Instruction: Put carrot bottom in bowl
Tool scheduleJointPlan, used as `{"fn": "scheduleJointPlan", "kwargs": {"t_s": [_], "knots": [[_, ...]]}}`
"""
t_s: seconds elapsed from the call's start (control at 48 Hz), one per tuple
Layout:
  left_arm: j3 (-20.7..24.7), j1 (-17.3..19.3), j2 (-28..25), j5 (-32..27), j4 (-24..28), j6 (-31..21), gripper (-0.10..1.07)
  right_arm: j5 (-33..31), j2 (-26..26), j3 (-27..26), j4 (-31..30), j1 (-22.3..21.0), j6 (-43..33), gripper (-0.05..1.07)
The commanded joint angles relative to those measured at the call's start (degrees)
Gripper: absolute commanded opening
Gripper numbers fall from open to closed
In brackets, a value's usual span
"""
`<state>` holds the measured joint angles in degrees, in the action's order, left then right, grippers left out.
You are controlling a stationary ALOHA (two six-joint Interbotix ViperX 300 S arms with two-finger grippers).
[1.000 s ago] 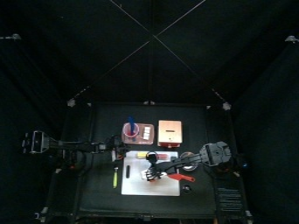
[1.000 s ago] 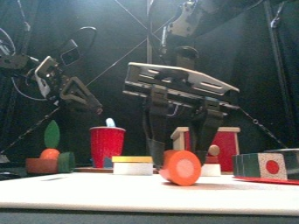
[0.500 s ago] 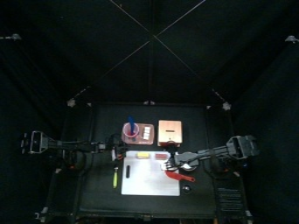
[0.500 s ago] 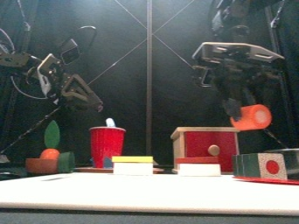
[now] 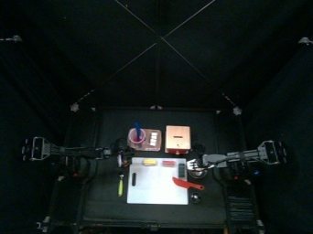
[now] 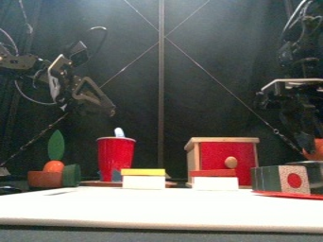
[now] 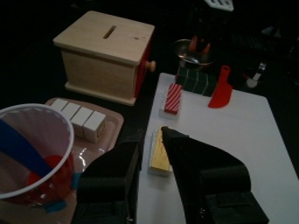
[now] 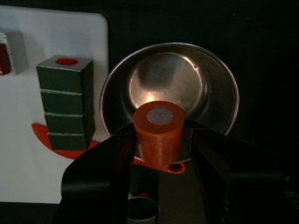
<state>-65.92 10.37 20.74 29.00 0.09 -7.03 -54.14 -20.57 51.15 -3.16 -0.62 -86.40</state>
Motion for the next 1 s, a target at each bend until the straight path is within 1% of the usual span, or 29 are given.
{"fn": "scheduleJointPlan", "kwargs": {"t_s": [0.0,0.021,0.104,0.25,0.375,0.5,0.604,0.979], "knots": [[1.5,-0.1,0.3,0.3,-0.1,0.1,0.67,5.4,-1.2,1.9,0.0,-0.4,-0.1,0.67],[1.6,-0.1,0.4,0.3,-0.1,0.1,0.67,7.0,-1.1,2.5,-0.1,-0.5,-0.1,0.67],[1.6,-0.1,0.4,0.3,-0.1,0.1,0.67,9.8,-0.6,3.9,-0.3,-1.0,-0.1,0.67],[1.7,-0.1,0.3,0.3,-0.1,0.0,0.68,11.2,-0.4,5.2,-0.7,-1.8,-0.2,0.69],[1.7,-0.2,0.3,0.3,-0.3,-0.1,0.67,12.2,-0.4,5.7,-1.3,-2.3,-0.2,0.75],[1.6,-0.2,0.4,0.3,-0.8,-0.1,0.67,13.7,-0.1,6.2,-1.9,-2.7,-0.2,0.84],[1.5,-0.2,0.3,0.3,-1.3,0.0,0.67,14.1,0.2,6.1,-1.9,-2.8,-0.2,0.89],[1.6,-0.3,0.4,0.3,-1.4,0.0,0.67,14.6,-0.6,5.4,-2.2,-2.4,-0.2,0.9]]}}
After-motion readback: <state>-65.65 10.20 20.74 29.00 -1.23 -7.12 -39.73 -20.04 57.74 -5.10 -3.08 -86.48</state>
